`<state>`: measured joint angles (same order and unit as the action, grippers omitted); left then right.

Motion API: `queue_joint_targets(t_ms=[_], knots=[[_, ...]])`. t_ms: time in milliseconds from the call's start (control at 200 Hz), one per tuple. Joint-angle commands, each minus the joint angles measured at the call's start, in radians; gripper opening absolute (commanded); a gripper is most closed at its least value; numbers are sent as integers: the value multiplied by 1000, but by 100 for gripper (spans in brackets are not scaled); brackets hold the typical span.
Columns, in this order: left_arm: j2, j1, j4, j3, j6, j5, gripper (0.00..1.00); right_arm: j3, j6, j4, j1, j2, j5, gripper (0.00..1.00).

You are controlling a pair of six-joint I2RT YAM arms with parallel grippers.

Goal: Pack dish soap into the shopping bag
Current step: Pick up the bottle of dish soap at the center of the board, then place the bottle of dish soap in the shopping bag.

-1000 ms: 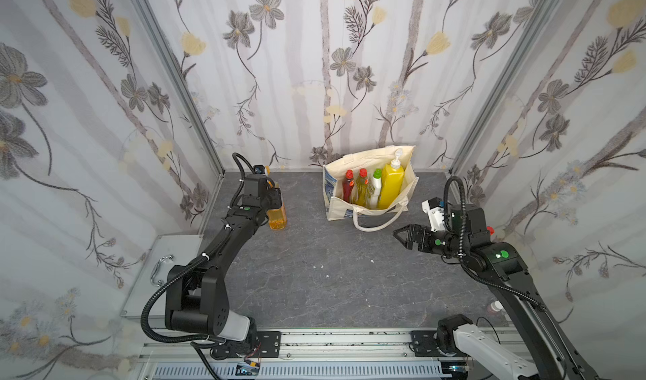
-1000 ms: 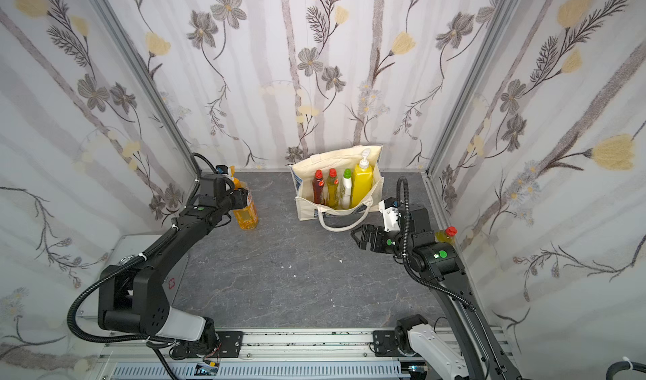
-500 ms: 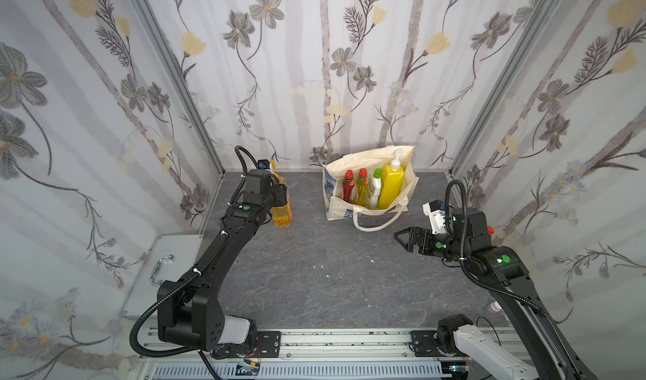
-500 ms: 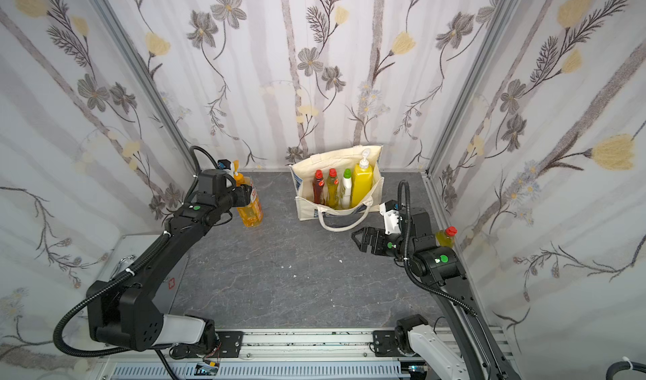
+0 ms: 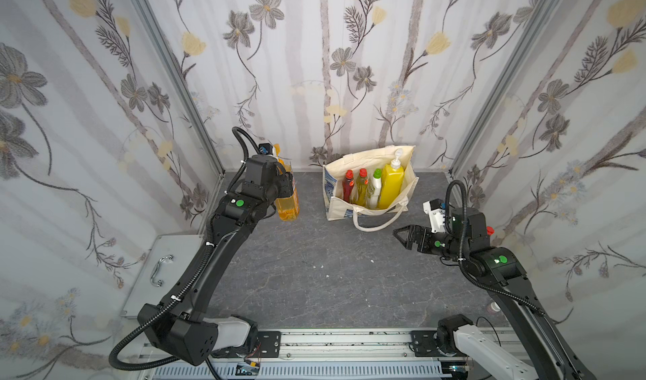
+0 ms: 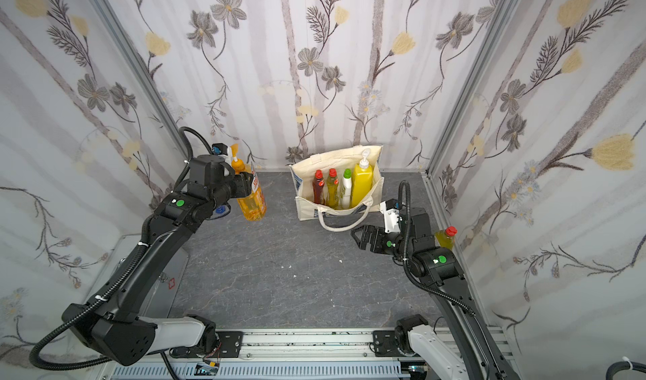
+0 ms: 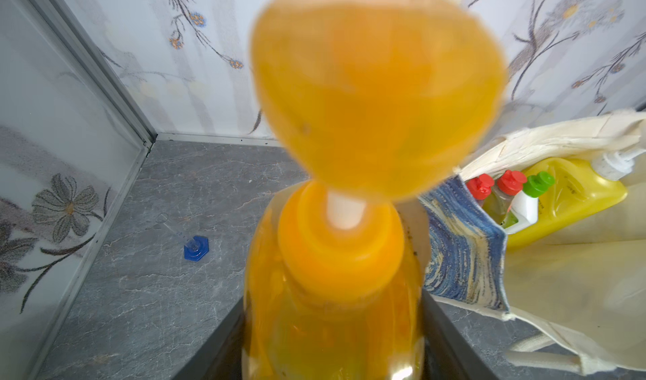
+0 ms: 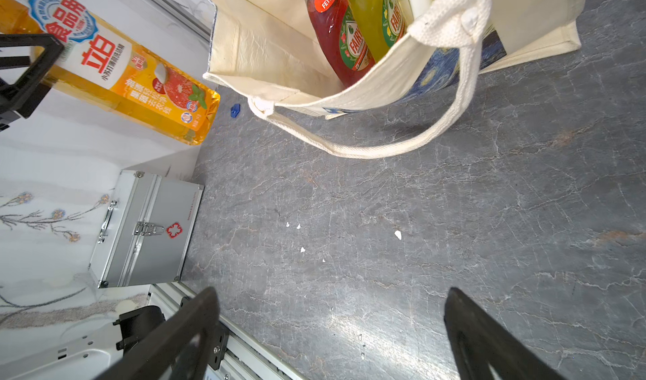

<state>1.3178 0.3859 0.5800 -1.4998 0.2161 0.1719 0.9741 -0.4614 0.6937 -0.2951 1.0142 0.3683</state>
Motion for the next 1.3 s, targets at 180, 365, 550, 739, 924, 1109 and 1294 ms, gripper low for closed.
queue_joint_targets(t_ms=[180,365,550,739,924,1109,1294], knots=[[5,83,-68,-155,65,52,50,-36,-25,-56,0,-40,-25,100],[37,149,-46,-264,59,82,50,-54,-26,-59,-1,-56,-32,100],[101,201,-8,-408,61,90,50,-57,-25,-59,0,-66,-43,100],[198,265,-9,-537,61,98,50,-72,-26,-59,-1,-85,-47,100],[321,316,-32,-662,70,90,50,-89,-37,-56,2,-113,-48,100],[495,355,4,-896,92,59,49,-102,-45,-36,3,-148,-48,100],[648,387,57,-1106,103,47,49,-103,-42,-9,6,-176,-58,100]])
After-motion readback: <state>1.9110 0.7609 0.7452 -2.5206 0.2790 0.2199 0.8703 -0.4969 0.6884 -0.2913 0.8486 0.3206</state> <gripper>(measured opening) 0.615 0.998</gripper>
